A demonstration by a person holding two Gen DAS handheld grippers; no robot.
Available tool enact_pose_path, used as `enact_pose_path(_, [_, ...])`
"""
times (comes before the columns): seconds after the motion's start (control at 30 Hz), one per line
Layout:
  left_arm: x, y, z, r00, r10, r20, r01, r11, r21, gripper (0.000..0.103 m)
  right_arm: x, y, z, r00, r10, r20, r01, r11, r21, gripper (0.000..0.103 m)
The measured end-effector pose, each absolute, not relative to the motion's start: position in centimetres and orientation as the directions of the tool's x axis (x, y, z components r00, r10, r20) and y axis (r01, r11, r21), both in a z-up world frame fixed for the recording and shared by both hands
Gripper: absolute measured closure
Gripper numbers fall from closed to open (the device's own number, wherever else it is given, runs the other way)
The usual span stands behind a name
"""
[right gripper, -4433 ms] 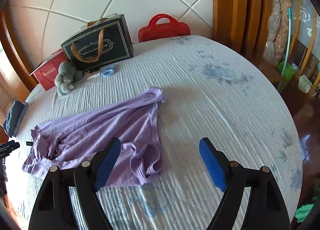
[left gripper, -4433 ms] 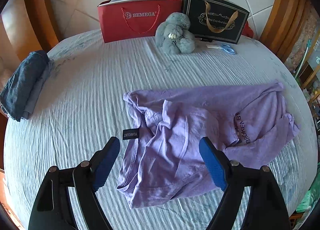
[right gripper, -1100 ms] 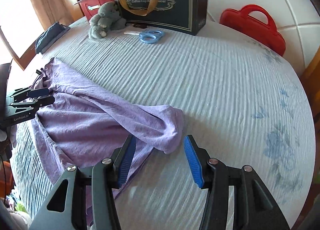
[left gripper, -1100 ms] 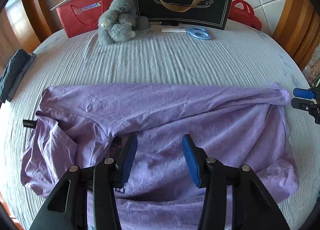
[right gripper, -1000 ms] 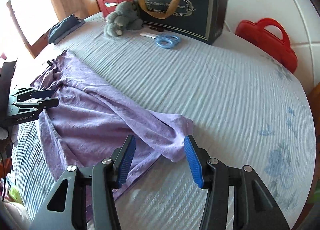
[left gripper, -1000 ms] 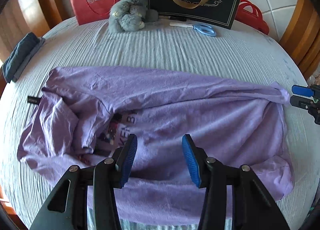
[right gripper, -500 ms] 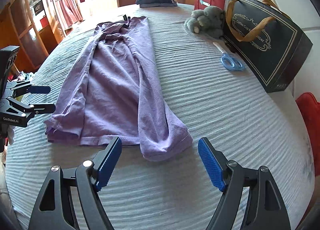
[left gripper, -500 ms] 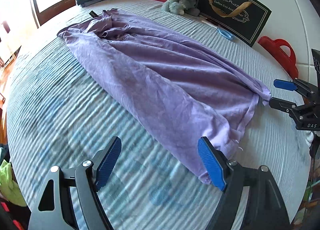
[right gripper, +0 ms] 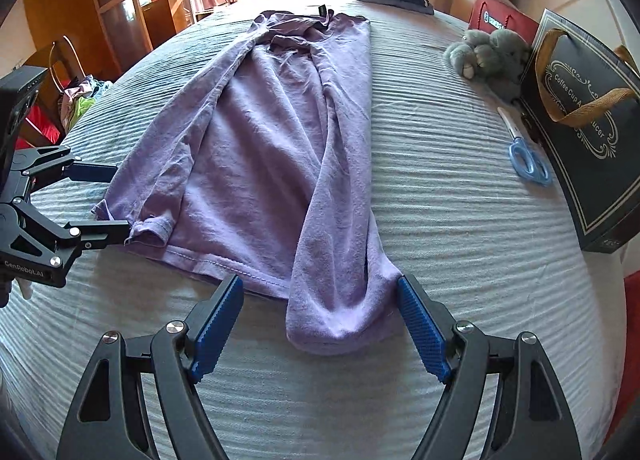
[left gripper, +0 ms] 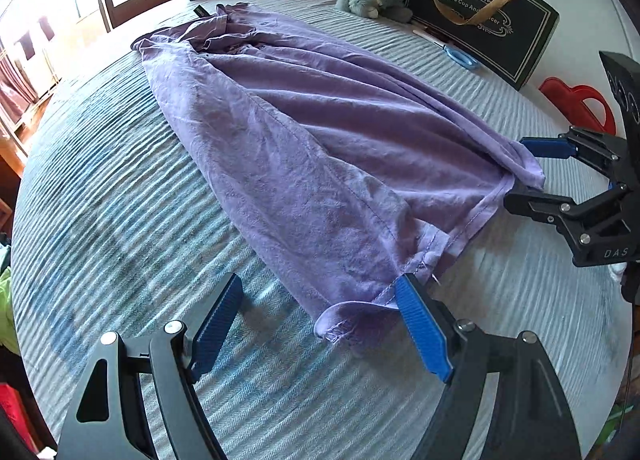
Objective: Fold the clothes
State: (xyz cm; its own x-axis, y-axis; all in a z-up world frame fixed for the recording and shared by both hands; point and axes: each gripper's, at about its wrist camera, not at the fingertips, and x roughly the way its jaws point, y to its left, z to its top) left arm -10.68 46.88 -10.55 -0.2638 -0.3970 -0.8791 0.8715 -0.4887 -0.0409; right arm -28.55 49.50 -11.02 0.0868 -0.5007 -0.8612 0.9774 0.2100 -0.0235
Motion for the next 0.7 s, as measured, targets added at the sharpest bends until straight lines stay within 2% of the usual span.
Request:
enact_pose_path(0.43, [-10.7, 47.2, -9.9, -0.265, -0.372, -0.89, 0.89, -0.449, -0.078, 0.024, -28.7, 50.2, -11.1, 0.089, -0.523, -0.848, 0.976, 0.215, -0.031, 0.026])
enact_pose_path(0.5, [-11.2, 47.5, -10.2, -0.262, -0.375, -0.889, 0.884, -0.463, -0.065, 0.022, -28.8, 50.4, -10.9, 0.09, -0.519, -0.85, 0.974, 0.225, -0.034, 0.025])
enact_pose_path(0.6, [-12.3, 47.9, -10.6, -0.234, -0.388, -0.892, 0.872, -0.49, -0.015, 0.014, -29.0, 50.1, -11.2, 0.069, -0.511, -0.857, 0.971, 0.231, -0.059, 0.02])
enact_pose_path(0.7, [-12.5, 48.1, -10.7, -0.231, -0.408, -0.883, 0.875, -0.484, -0.006, 0.013, -29.0, 49.6, -11.5, 0.066, -0.524, -0.849, 0.972, 0.227, -0.064, 0.02])
